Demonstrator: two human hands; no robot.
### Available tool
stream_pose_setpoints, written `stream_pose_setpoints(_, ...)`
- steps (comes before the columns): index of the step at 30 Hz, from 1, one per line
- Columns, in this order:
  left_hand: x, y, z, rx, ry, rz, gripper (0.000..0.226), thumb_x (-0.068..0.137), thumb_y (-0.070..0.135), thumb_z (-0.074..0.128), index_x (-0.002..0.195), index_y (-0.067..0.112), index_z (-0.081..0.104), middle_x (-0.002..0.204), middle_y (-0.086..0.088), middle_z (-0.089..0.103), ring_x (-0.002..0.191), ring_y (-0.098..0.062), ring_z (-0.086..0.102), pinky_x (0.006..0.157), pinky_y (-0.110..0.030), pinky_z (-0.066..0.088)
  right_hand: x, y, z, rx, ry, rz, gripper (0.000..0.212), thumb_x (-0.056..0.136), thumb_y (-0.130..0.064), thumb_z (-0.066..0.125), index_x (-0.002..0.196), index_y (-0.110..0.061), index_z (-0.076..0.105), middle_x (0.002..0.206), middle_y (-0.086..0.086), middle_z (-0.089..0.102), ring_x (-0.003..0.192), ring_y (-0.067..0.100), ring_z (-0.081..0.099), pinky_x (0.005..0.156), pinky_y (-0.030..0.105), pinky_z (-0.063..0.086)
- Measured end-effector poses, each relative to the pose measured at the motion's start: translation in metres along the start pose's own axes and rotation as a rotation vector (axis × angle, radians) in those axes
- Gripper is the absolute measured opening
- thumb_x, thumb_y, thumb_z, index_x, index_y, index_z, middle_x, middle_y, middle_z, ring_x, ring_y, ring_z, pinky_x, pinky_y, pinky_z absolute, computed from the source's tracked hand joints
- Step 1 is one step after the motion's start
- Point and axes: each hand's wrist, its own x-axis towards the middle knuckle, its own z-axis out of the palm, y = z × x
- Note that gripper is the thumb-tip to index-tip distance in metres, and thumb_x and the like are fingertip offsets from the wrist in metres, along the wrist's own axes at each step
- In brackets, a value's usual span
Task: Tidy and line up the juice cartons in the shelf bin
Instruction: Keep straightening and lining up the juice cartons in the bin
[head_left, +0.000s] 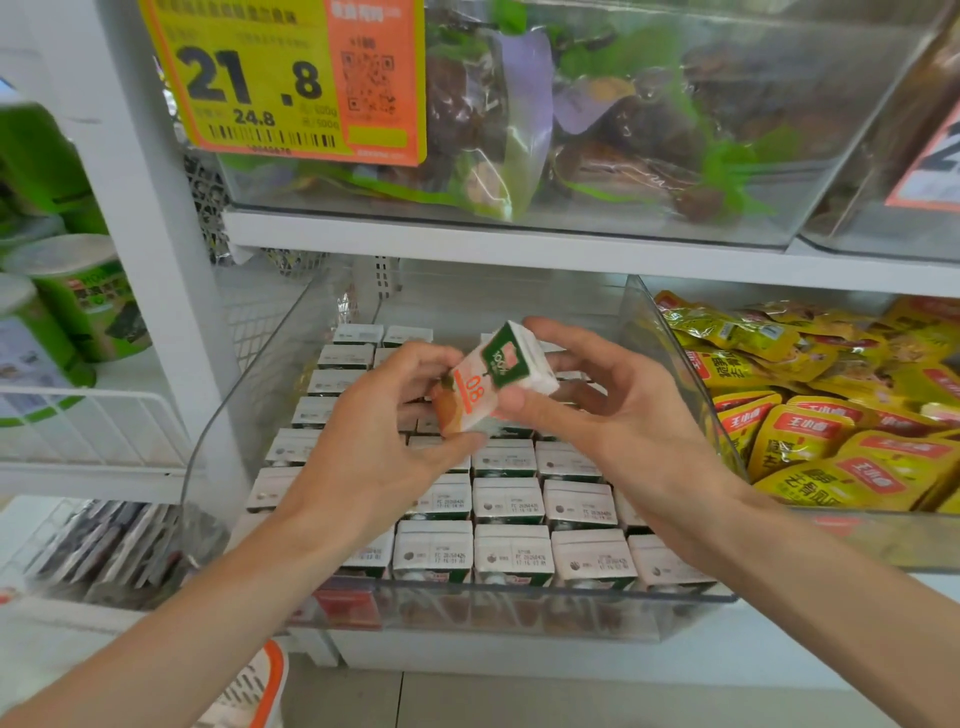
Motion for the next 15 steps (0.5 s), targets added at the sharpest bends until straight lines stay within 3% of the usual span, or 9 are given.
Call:
stream_pose_setpoints(4,-0.001,0.000,-0.005,-0.108,-0.086,-0.028,0.063,0.093,-0.004,0.071,0.131,0.045,0.058,0.122,0.037,0.067,0.117,0.013,0.063,0.096,-0.005,0.047,0.000,-0.001,-0.002,-0.032,-0.077,-0.098,0.055,0.082,-0.001,0.087,0.129,-0.025,0.069,0.111,0.011,0.072,0.097,0.021,0.076,0.090,0.029,0.061)
stream_pose_setpoints(7,-0.004,0.001,-0.003,-0.118,-0.159,0.000,0.059,0.091,0.001,0.074,0.131,0.043,0.061,0.126,0.029,0.069,0.115,0.009,0.066,0.092,-0.004,0.048,0.001,0.002,0.003,-0.067,-0.001,-0.136,0.040,0.082,-0.009,0.088,0.116,-0.020,0.071,0.104,0.013,0.074,0.092,0.025,0.075,0.087,0.029,0.062)
stream_pose_setpoints(10,-0.006,0.003,0.000,-0.120,-0.159,-0.011,0.057,0.073,0.032,0.086,0.125,0.042,0.065,0.116,0.017,0.074,0.107,-0.002,0.072,0.087,-0.012,0.055,0.000,0.006,0.010,-0.123,0.005,-0.175,0.043,0.075,-0.025,0.089,0.113,-0.019,0.069,0.105,0.008,0.073,0.086,0.025,0.074,0.081,0.030,0.064)
stream_pose_setpoints(15,-0.001,-0.002,-0.003,-0.055,-0.109,0.038,0.046,0.087,0.020,0.080,0.127,0.038,0.066,0.124,0.007,0.063,0.117,-0.008,0.066,0.103,-0.030,0.056,-0.002,0.008,0.013,-0.298,-0.097,-0.344,0.061,0.083,-0.019,0.089,0.137,-0.031,0.064,0.122,-0.005,0.066,0.089,0.022,0.074,0.083,0.034,0.063)
